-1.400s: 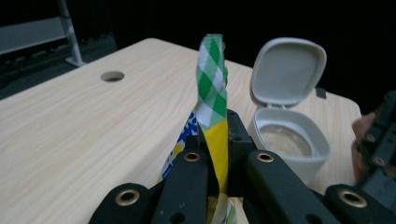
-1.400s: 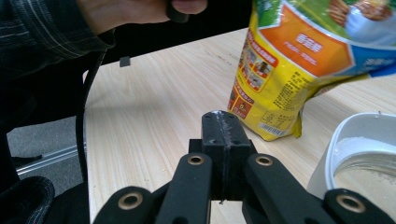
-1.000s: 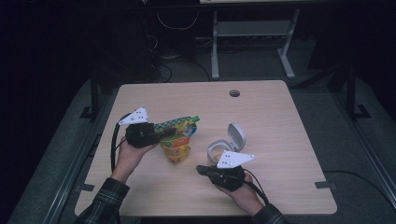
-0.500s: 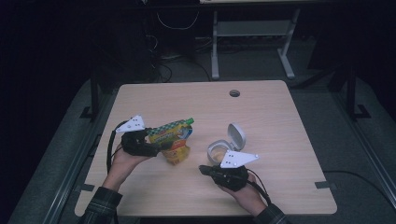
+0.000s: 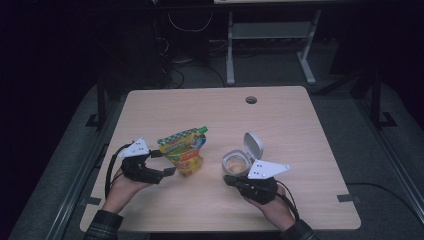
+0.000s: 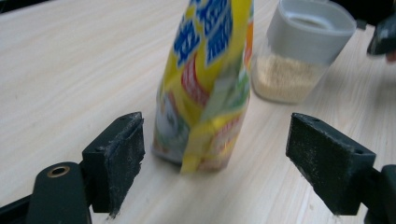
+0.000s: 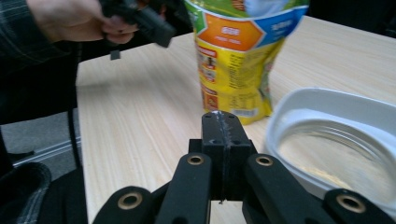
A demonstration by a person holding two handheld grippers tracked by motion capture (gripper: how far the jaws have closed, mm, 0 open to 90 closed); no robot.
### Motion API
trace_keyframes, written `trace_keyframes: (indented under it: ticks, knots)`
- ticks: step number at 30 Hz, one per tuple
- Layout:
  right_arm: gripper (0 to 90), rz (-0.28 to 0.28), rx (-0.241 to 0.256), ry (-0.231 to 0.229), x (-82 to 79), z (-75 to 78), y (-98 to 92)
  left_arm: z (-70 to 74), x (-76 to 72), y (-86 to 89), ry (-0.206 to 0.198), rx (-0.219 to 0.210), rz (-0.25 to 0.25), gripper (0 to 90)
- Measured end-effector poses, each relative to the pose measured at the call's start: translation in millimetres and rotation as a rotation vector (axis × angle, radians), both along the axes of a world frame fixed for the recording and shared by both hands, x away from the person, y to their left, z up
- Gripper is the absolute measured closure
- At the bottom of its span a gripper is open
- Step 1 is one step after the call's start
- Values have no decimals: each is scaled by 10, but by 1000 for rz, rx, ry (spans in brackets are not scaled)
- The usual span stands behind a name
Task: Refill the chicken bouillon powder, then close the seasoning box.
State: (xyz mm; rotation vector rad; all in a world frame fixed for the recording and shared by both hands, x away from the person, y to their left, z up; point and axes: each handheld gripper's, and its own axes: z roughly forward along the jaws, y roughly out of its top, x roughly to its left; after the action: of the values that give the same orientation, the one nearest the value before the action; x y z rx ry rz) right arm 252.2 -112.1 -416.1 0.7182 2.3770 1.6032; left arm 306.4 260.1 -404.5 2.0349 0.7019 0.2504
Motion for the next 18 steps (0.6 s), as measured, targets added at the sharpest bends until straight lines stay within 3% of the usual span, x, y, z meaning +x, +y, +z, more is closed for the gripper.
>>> trace_keyframes:
  ticks: [12,18]
  knots:
    - [895,-52,-4,16,26,18,-351,-205,-157,43,27,49,12,184]
    - [898,-68,-45,29,18,5,-507,-308,-207,97,53,52,28,183]
